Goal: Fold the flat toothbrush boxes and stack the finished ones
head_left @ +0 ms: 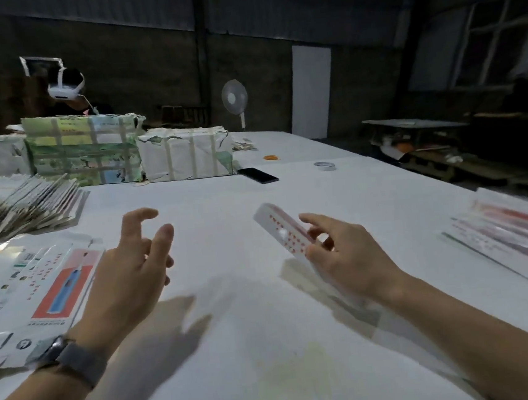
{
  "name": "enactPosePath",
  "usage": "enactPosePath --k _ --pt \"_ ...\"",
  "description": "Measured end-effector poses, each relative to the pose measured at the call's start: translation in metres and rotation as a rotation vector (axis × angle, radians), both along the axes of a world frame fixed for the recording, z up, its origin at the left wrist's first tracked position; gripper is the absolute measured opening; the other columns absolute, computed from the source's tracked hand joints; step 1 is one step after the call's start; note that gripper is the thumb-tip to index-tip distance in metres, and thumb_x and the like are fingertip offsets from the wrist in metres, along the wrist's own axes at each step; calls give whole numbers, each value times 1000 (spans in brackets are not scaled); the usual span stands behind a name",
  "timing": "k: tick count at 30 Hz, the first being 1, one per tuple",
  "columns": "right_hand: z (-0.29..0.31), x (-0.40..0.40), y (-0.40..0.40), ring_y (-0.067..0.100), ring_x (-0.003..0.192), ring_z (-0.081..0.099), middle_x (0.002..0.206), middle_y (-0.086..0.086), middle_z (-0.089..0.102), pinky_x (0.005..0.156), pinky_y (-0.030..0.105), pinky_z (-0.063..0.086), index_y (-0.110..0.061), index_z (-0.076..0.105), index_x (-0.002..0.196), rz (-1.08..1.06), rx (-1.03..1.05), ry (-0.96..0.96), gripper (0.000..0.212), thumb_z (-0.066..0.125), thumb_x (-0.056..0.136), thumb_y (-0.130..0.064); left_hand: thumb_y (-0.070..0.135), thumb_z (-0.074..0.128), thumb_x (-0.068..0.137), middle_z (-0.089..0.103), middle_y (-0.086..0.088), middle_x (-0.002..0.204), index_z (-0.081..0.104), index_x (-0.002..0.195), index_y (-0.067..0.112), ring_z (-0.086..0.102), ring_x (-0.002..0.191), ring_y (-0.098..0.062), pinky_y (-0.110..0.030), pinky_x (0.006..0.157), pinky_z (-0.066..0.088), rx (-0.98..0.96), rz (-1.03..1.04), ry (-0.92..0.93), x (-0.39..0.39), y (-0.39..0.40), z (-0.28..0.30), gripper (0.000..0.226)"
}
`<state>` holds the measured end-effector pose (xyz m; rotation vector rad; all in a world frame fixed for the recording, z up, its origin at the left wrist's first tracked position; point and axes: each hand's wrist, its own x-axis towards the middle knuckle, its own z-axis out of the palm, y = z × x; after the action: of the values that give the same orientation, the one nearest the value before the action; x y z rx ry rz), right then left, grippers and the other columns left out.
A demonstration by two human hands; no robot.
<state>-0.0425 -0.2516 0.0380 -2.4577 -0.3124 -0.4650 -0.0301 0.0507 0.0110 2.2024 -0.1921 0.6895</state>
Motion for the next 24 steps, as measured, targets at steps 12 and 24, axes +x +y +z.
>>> enactPosePath --k 12,24 --pt "-13 -18 -230 23 117 48 130 -4 58 92 39 41 -34 52 129 -748 -786 182 39 46 91 -42 86 31 88 69 18 65 51 123 49 66 47 -6 -50 60 60 15 10 -21 44 27 -48 54" --pt "-5 30 -138 22 134 36 148 -6 43 105 39 33 -35 53 135 -501 -664 81 40 48 95 -39 55 46 96 66 24 66 52 96 54 67 54 -12 -41 63 58 189 34 23 14 4 -20 6"
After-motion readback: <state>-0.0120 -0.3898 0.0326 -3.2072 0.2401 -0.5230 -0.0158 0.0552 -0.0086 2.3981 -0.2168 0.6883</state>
